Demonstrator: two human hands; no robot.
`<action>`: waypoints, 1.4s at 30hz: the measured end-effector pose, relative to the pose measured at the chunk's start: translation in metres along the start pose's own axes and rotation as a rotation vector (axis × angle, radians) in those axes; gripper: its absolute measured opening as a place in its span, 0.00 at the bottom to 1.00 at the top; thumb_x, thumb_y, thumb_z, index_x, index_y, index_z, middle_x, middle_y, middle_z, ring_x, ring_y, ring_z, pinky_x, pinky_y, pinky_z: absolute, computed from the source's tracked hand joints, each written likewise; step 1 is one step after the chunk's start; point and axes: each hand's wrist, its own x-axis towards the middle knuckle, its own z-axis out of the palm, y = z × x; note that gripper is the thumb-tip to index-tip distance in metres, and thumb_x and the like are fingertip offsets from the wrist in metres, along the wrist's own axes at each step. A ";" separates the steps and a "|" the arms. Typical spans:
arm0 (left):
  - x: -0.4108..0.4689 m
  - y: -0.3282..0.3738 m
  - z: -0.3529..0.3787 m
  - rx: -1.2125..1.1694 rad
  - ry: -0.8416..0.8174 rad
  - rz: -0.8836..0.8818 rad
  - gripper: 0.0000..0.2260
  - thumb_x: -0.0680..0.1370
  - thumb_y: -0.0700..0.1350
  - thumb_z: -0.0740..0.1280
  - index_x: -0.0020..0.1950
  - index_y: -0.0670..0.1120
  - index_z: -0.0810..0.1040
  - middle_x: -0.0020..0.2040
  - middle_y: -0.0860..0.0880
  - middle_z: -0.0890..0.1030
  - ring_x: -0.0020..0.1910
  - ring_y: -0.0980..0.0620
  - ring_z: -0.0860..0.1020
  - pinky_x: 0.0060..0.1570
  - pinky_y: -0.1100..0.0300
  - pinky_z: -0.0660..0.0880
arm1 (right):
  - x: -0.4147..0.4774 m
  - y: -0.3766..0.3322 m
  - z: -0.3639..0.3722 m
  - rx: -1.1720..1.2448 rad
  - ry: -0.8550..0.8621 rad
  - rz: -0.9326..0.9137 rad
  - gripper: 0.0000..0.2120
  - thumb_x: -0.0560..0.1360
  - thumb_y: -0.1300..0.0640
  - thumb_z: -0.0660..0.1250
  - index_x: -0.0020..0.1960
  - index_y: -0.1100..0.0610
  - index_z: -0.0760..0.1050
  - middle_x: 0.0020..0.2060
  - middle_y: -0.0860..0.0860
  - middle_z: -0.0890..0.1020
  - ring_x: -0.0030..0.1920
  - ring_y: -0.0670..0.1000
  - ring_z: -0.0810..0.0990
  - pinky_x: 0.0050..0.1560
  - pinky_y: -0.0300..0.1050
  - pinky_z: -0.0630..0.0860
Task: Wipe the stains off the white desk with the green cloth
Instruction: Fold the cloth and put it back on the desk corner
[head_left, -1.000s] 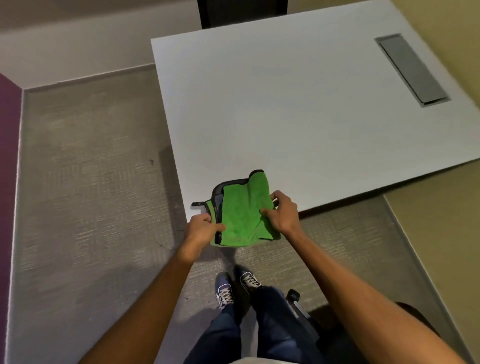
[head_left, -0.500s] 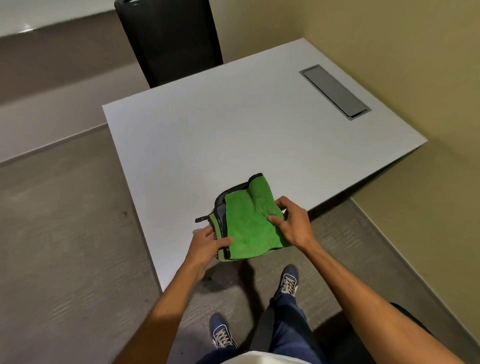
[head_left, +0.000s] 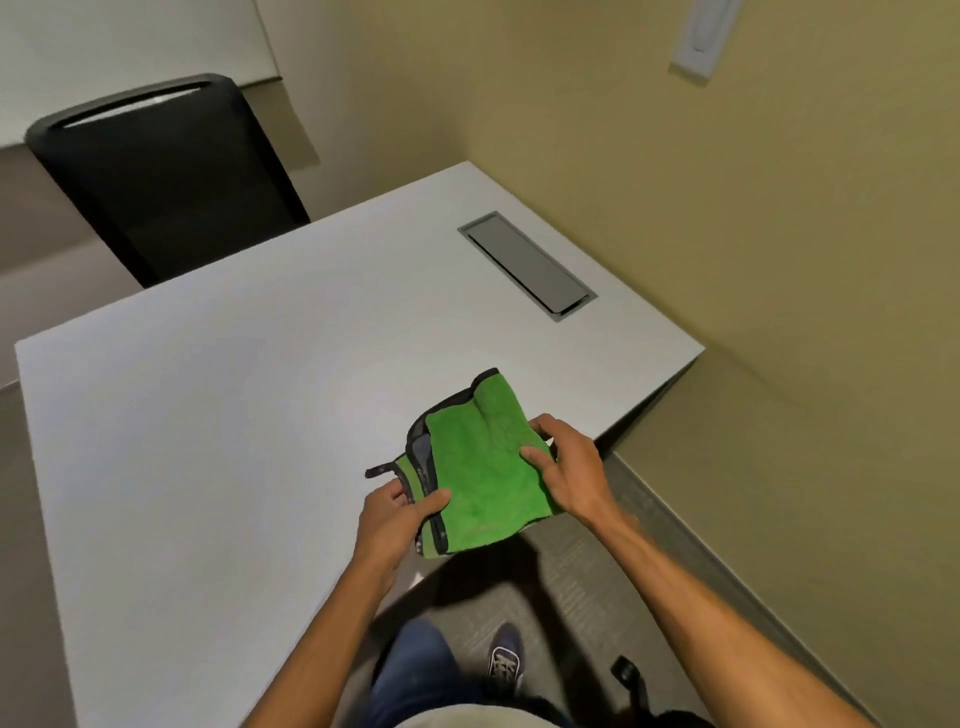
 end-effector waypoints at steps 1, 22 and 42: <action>0.005 0.006 0.015 0.025 -0.013 0.010 0.14 0.70 0.37 0.79 0.54 0.44 0.84 0.49 0.48 0.88 0.48 0.49 0.87 0.53 0.54 0.82 | 0.008 0.009 -0.012 -0.010 0.007 0.003 0.09 0.80 0.52 0.69 0.59 0.52 0.77 0.54 0.48 0.83 0.47 0.47 0.77 0.46 0.44 0.70; 0.165 0.105 0.296 0.445 0.041 0.185 0.17 0.69 0.48 0.80 0.48 0.46 0.74 0.37 0.56 0.77 0.37 0.52 0.75 0.34 0.60 0.67 | 0.205 0.155 -0.200 -0.244 0.146 0.244 0.11 0.81 0.57 0.65 0.62 0.53 0.78 0.56 0.52 0.84 0.55 0.57 0.81 0.58 0.52 0.76; 0.248 0.100 0.430 0.414 0.143 -0.164 0.13 0.73 0.45 0.77 0.46 0.43 0.74 0.42 0.47 0.80 0.43 0.45 0.78 0.43 0.55 0.72 | 0.357 0.272 -0.232 -0.399 -0.113 0.167 0.16 0.80 0.61 0.63 0.67 0.55 0.76 0.57 0.57 0.83 0.56 0.60 0.82 0.55 0.53 0.79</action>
